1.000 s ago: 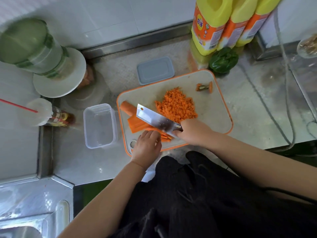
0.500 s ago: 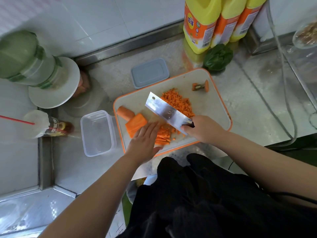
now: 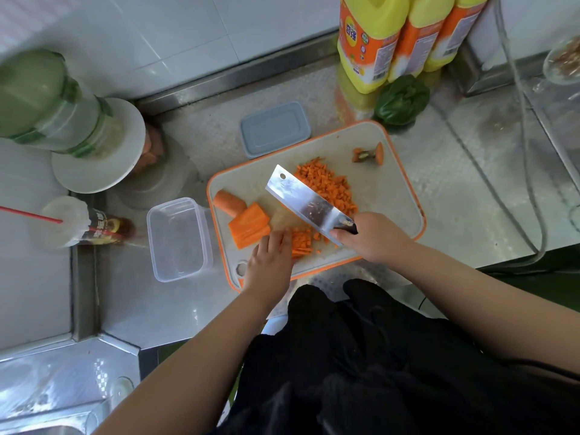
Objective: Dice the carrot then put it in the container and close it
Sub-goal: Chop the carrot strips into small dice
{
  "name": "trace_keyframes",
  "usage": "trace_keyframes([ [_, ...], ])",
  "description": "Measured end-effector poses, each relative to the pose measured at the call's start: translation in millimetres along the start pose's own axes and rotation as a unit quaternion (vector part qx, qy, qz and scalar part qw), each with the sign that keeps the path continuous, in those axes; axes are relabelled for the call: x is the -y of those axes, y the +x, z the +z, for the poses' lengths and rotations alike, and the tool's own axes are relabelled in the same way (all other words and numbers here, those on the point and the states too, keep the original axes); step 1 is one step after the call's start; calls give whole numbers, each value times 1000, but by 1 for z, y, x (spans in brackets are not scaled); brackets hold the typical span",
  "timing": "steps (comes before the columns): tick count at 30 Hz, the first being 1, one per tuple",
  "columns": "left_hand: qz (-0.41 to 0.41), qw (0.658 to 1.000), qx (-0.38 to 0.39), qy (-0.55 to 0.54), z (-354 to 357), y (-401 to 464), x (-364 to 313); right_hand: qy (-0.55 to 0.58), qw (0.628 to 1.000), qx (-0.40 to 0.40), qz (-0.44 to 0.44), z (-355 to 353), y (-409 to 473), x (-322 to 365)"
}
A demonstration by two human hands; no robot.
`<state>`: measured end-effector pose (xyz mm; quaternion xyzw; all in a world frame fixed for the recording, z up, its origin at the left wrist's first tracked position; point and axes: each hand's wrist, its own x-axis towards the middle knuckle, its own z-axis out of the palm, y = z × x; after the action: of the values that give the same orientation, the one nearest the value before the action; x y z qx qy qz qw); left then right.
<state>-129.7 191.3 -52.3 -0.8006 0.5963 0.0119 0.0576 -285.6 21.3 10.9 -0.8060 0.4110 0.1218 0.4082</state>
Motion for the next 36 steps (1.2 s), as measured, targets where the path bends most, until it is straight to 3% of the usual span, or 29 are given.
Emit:
trace_keyframes([
  [4,-130,988,75,-37,-1,6,-27,-27,1000,-3,-10,5,-1,4],
  [6,-197,969,105,-105,-9,10,-37,-39,999,-12,-4,7,-2,6],
  [9,-238,951,113,-159,-15,12,-39,-55,998,-15,0,8,-1,5],
  [19,-192,970,-43,-140,1,2,-33,-43,999,10,-8,-3,-7,-14],
  [28,-232,946,-7,-225,-3,2,-32,-167,981,90,-44,-44,-5,-34],
  [36,-203,942,-35,-263,-4,-6,-28,-241,958,151,-39,-58,-7,-56],
])
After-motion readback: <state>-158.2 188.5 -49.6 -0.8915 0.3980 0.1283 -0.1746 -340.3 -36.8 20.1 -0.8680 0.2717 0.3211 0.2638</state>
